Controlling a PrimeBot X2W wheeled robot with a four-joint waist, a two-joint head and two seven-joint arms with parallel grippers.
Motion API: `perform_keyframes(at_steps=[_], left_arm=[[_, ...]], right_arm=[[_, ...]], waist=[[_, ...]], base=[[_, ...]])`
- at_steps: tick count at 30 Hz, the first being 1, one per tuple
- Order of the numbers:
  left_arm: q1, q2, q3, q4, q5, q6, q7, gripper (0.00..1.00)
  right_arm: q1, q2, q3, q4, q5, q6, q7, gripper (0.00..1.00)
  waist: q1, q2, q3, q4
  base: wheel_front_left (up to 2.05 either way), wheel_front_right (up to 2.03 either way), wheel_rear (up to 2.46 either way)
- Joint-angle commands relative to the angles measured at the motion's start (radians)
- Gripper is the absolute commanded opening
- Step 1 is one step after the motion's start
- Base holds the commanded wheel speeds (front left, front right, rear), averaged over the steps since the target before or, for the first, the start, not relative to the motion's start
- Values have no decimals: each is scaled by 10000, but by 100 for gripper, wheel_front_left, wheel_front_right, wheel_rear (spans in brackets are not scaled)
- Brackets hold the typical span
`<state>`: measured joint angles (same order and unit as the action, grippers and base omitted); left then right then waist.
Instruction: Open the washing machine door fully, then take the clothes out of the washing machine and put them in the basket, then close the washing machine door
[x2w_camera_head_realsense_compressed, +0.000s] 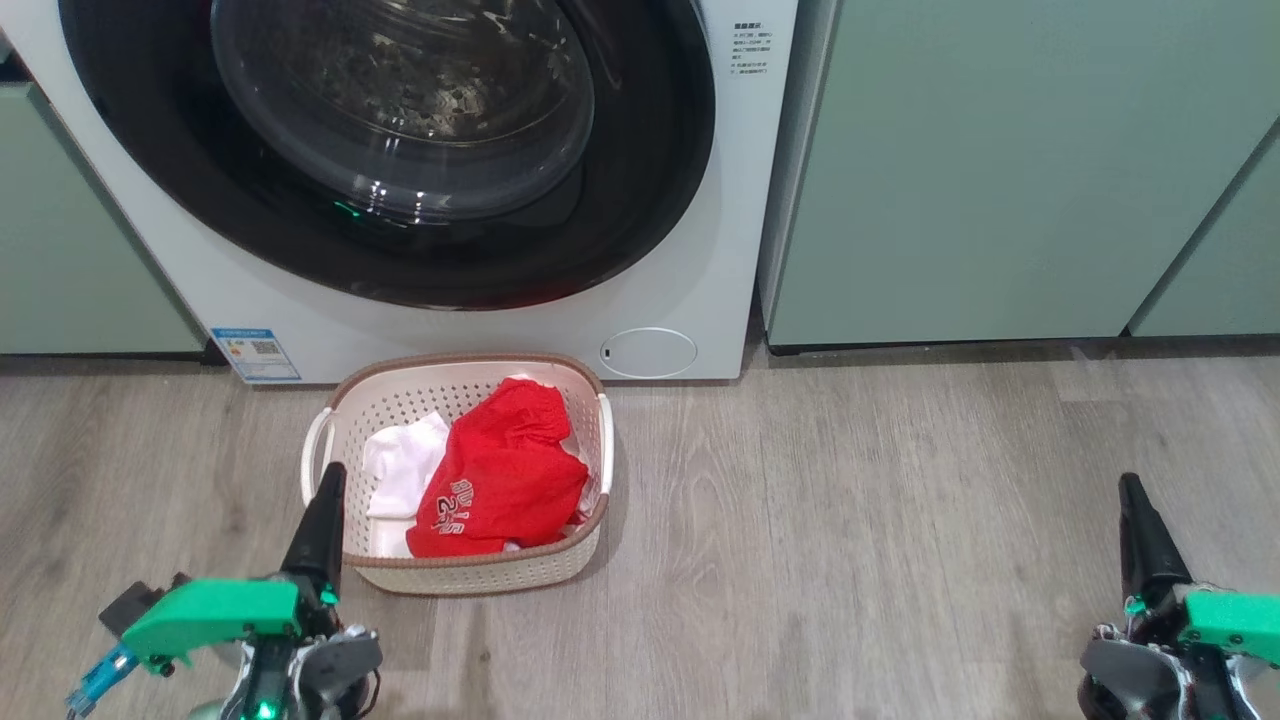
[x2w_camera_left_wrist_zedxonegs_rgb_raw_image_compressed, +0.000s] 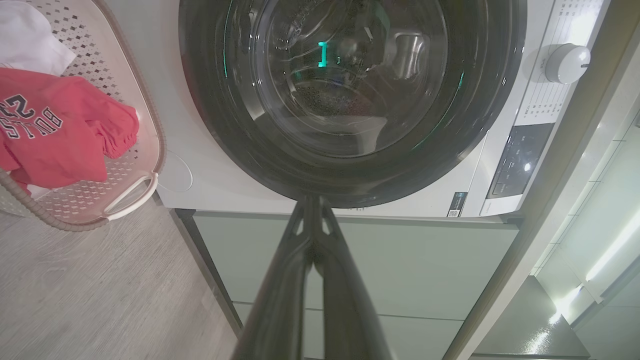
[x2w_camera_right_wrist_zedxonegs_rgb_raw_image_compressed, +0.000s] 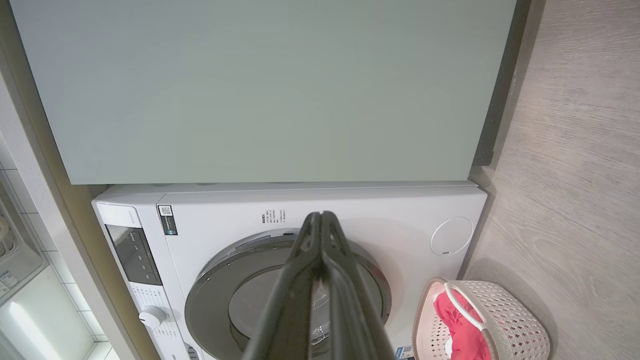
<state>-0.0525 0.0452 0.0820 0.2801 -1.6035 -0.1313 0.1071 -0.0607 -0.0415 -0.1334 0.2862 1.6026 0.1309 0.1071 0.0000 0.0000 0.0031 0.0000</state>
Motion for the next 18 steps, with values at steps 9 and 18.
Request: perform_keyframes(at_steps=[9,18], left_arm=[[-555,51,318,-351,-51,6,61,0],[-555,51,318,-351,-52,6,61,0]], right_arm=[[-472,-87,197,-414,62,-2,60,0],[-472,-87,197,-414,62,-2,60,0]], waist=[[0,0,0,0],[0,0,0,0]], base=[[0,0,0],[0,0,0]])
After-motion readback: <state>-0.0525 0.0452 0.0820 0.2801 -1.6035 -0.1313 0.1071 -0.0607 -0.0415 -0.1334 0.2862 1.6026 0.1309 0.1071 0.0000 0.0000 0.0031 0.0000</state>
